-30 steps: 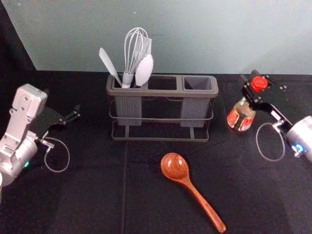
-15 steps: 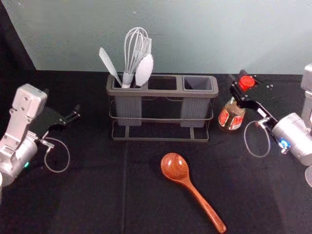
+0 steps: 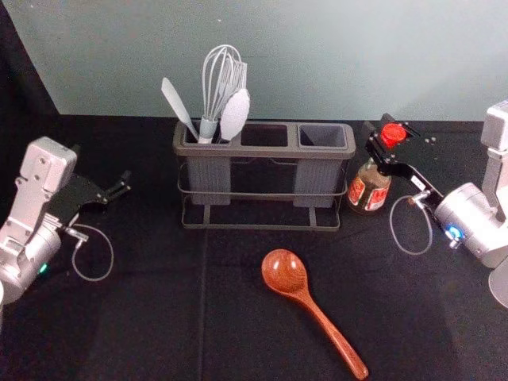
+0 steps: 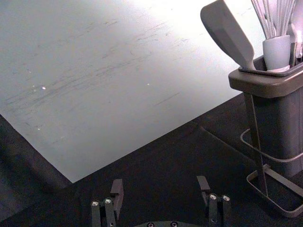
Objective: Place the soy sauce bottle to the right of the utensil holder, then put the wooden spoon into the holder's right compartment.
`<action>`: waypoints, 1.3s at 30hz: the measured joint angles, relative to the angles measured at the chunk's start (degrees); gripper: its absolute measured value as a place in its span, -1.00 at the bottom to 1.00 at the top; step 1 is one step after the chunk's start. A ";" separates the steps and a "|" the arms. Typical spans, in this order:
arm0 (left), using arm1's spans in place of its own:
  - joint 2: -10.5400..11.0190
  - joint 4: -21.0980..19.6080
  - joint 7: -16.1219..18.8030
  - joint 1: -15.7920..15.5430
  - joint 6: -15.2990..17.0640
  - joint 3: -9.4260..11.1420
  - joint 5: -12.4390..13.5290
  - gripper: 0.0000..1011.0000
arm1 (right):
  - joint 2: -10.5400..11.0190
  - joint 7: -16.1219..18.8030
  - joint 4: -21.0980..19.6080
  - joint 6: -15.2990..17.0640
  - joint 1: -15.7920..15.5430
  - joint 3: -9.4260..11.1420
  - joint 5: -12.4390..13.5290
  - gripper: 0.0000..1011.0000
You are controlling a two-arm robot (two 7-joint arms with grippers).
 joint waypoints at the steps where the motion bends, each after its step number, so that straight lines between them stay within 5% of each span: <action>1: 0.00 0.00 0.00 0.00 0.00 0.00 0.00 1.00 | -0.06 0.13 0.11 -0.04 0.03 -0.03 0.03 -0.26; 6: 0.00 0.00 0.00 0.00 0.00 0.00 0.00 1.00 | -0.07 0.43 0.27 -0.06 0.06 -0.08 0.31 -0.22; 24: 0.00 0.00 0.00 0.00 0.00 0.00 0.00 1.00 | 1.84 -1.01 -5.62 1.20 -3.20 0.69 -0.16 0.91; 39: 0.00 0.00 0.00 0.00 0.00 0.00 0.00 1.00 | 3.14 -3.81 -13.87 1.62 -9.38 3.02 -0.93 0.98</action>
